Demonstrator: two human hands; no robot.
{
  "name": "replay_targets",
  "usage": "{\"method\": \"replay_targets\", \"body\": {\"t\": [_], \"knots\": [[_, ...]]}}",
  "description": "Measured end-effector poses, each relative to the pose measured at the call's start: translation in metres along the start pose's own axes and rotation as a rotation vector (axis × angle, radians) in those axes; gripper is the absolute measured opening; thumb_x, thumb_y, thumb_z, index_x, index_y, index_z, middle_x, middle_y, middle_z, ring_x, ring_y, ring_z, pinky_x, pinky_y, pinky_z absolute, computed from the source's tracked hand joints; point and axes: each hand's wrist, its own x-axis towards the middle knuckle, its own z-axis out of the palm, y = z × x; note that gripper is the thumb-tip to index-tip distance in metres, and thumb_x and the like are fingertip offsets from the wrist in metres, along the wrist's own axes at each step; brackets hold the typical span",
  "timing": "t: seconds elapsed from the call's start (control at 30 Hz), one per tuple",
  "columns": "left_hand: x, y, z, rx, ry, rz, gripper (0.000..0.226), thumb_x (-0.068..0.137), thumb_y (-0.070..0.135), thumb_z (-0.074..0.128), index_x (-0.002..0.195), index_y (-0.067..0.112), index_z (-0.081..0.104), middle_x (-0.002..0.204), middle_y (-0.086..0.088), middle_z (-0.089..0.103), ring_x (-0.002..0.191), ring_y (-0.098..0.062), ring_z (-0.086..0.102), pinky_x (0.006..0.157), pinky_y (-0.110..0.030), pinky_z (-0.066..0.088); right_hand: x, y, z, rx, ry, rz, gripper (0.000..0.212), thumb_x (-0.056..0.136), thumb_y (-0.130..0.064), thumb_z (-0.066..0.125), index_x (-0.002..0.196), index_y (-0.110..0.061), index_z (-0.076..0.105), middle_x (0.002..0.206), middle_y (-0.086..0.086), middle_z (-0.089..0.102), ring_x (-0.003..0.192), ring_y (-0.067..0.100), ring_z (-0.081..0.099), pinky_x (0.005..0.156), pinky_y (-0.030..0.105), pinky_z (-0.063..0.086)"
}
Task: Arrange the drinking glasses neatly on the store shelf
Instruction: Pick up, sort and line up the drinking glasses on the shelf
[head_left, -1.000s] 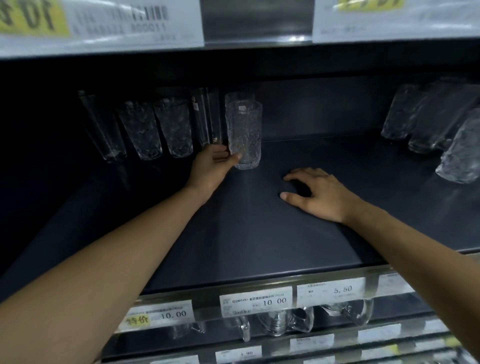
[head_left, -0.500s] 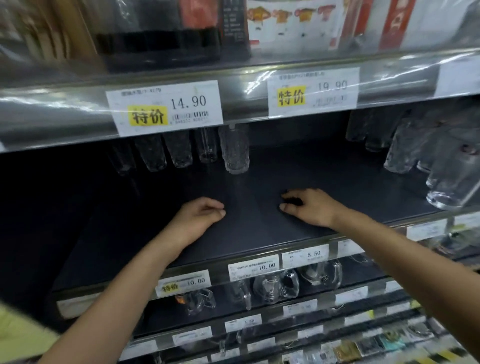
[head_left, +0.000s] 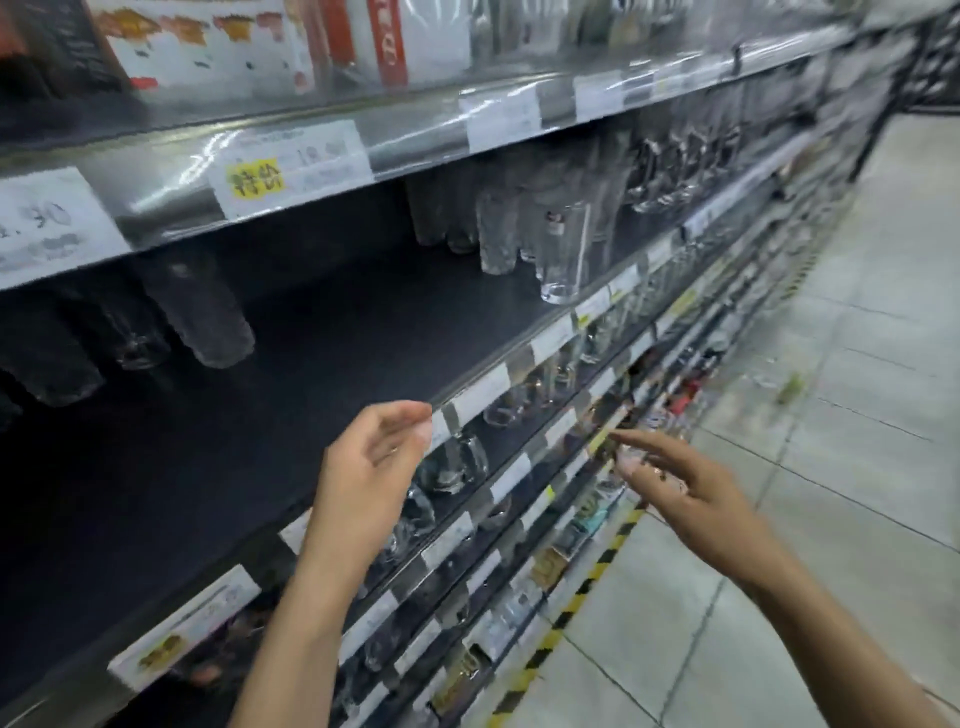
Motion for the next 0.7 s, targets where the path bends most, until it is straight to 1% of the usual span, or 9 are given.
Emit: {"method": "replay_targets", "body": {"t": [0.03,0.07,0.17,0.27,0.33,0.4,0.47,0.53,0.7], "knots": [[-0.002,0.001,0.014,-0.011,-0.044,0.003,0.016,0.093,0.011,0.065,0.103,0.022,0.071,0.107,0.009,0.074,0.104,-0.002,0.067,0.095,-0.027,0.051,-0.011,0.004,-0.01,0.017,0.043,0.025,0.033,0.081,-0.057,0.059,0.114,-0.057,0.063,0.118,-0.042,0.058,0.115,-0.013,0.053,0.091,0.023,0.046],[-0.003,0.002,0.028,-0.022,-0.082,0.002,0.016,0.093,0.012,0.065,0.103,0.023,0.071,0.107,0.01,0.074,0.105,-0.003,0.067,0.096,-0.03,0.051,-0.02,0.007,-0.018,0.033,0.085,0.052,0.034,0.08,-0.057,0.059,0.114,-0.057,0.063,0.117,-0.044,0.058,0.115,-0.014,0.052,0.091,0.023,0.045],[-0.005,0.005,0.066,-0.051,-0.166,-0.006,0.016,0.094,0.012,0.064,0.103,0.023,0.07,0.108,0.01,0.074,0.106,-0.008,0.068,0.098,-0.038,0.052,-0.041,0.02,-0.042,0.044,0.208,0.09,0.037,0.077,-0.061,0.059,0.113,-0.057,0.064,0.116,-0.037,0.063,0.115,-0.007,0.056,0.097,0.026,0.046],[-0.003,0.004,0.1,-0.057,-0.223,-0.018,0.016,0.094,0.012,0.063,0.103,0.023,0.07,0.107,0.01,0.074,0.104,-0.009,0.069,0.098,-0.041,0.053,-0.049,0.038,-0.065,0.062,0.302,0.127,0.023,0.083,-0.05,0.063,0.105,-0.058,0.065,0.11,-0.038,0.064,0.108,-0.01,0.06,0.093,0.022,0.047],[-0.001,0.004,0.119,-0.047,-0.26,-0.033,0.017,0.094,0.014,0.062,0.105,0.024,0.069,0.107,0.013,0.073,0.102,-0.005,0.069,0.097,-0.039,0.053,-0.05,0.05,-0.078,0.074,0.337,0.152,0.022,0.087,-0.043,0.065,0.103,-0.058,0.065,0.109,-0.035,0.065,0.106,-0.01,0.06,0.09,0.02,0.047],[0.005,0.004,0.139,-0.033,-0.283,-0.041,0.017,0.093,0.016,0.063,0.106,0.026,0.069,0.108,0.014,0.073,0.103,-0.005,0.069,0.097,-0.039,0.053,-0.047,0.064,-0.092,0.088,0.355,0.174,0.023,0.09,-0.038,0.066,0.105,-0.056,0.066,0.109,-0.029,0.067,0.106,-0.008,0.061,0.089,0.02,0.048],[0.014,0.004,0.158,-0.029,-0.289,-0.058,0.017,0.093,0.016,0.063,0.105,0.026,0.069,0.108,0.012,0.073,0.104,-0.007,0.069,0.098,-0.04,0.053,-0.038,0.08,-0.106,0.111,0.367,0.197,0.023,0.089,-0.039,0.066,0.108,-0.051,0.067,0.11,-0.023,0.069,0.105,-0.003,0.064,0.091,0.024,0.05],[0.025,0.003,0.18,-0.022,-0.281,-0.072,0.017,0.092,0.017,0.064,0.106,0.025,0.069,0.109,0.011,0.073,0.104,-0.008,0.069,0.098,-0.041,0.053,-0.023,0.097,-0.121,0.125,0.363,0.206,0.023,0.089,-0.039,0.067,0.11,-0.046,0.068,0.111,-0.021,0.069,0.105,-0.002,0.064,0.092,0.025,0.051],[0.061,0.001,0.236,0.007,-0.186,-0.098,0.016,0.094,0.016,0.062,0.108,0.022,0.068,0.107,0.014,0.074,0.099,-0.005,0.07,0.092,-0.033,0.055,0.037,0.14,-0.164,0.162,0.295,0.186,0.023,0.09,-0.034,0.067,0.111,-0.042,0.069,0.11,-0.02,0.07,0.103,-0.005,0.064,0.089,0.023,0.05]]}}
